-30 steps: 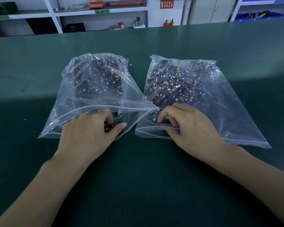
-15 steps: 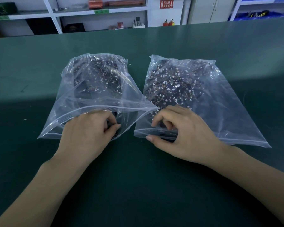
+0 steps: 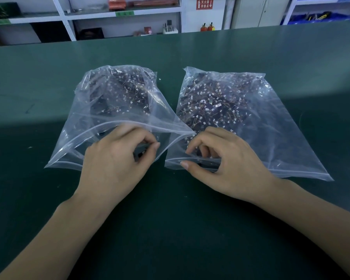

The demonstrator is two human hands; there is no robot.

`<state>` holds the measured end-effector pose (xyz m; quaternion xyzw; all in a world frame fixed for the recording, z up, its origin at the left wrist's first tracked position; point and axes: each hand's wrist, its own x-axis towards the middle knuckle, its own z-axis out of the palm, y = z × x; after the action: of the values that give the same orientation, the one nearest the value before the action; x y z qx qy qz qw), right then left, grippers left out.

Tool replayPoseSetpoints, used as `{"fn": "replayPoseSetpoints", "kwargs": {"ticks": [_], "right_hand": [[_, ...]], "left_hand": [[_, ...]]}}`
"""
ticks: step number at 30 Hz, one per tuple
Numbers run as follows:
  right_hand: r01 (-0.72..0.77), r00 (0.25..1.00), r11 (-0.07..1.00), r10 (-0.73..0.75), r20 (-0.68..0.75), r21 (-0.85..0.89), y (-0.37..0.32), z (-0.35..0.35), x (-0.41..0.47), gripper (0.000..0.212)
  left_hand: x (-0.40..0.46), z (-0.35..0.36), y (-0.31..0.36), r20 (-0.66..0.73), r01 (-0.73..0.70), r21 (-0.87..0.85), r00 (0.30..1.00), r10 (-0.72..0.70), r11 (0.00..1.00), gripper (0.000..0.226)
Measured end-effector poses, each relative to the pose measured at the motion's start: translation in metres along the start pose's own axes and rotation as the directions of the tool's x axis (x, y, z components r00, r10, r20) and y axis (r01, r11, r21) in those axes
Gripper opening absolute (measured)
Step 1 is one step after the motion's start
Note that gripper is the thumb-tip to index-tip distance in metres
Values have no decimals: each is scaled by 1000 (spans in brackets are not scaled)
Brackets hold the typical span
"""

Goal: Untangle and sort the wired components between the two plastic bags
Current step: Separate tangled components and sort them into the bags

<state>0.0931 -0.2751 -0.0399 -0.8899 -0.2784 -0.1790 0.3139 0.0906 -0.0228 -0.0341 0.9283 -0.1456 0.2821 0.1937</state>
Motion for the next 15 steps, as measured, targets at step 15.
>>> {"fn": "replayPoseSetpoints", "kwargs": {"ticks": [15], "right_hand": [[-7, 996, 925, -28, 87, 380, -2, 2, -3, 41]], "left_hand": [[-8, 5, 30, -199, -335, -206, 934, 296, 920, 10]]}}
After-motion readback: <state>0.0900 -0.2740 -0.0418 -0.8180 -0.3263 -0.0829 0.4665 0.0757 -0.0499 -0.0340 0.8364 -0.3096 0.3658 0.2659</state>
